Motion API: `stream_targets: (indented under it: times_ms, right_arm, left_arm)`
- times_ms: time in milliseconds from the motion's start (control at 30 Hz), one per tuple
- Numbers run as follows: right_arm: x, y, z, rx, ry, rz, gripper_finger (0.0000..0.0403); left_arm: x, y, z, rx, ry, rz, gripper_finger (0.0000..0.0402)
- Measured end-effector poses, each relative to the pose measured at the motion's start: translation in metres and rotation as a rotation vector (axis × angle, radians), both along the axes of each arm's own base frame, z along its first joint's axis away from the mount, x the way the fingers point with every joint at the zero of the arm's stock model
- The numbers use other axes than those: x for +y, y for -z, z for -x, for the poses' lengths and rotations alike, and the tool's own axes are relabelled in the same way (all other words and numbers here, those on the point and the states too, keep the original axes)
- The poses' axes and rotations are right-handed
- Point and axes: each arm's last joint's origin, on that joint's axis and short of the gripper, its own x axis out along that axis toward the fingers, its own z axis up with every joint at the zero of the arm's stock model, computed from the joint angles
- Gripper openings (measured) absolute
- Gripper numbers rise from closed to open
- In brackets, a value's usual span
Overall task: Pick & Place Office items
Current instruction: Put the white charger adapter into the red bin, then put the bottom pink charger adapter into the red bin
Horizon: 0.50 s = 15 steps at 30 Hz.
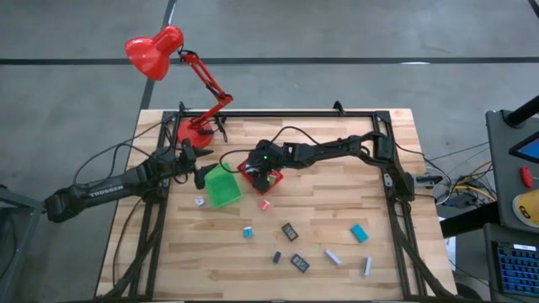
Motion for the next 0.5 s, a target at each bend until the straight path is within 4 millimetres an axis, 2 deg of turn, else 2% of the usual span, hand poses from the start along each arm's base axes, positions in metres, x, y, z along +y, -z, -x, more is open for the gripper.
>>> stream_targets:
  times_ms: [333,500]
  right_arm:
    - [0.0000,-0.0001,-0.0001,-0.001,0.000,-0.001,0.0228]
    - [0.0003,-0.0001,-0.0001,-0.002,-0.008,-0.008,0.0237]
  left_arm:
    - [0.0000,0.0000,0.0000,0.000,0.000,0.000,0.0257]
    - [0.0000,0.0000,0.0000,0.000,0.000,0.000,0.0257]
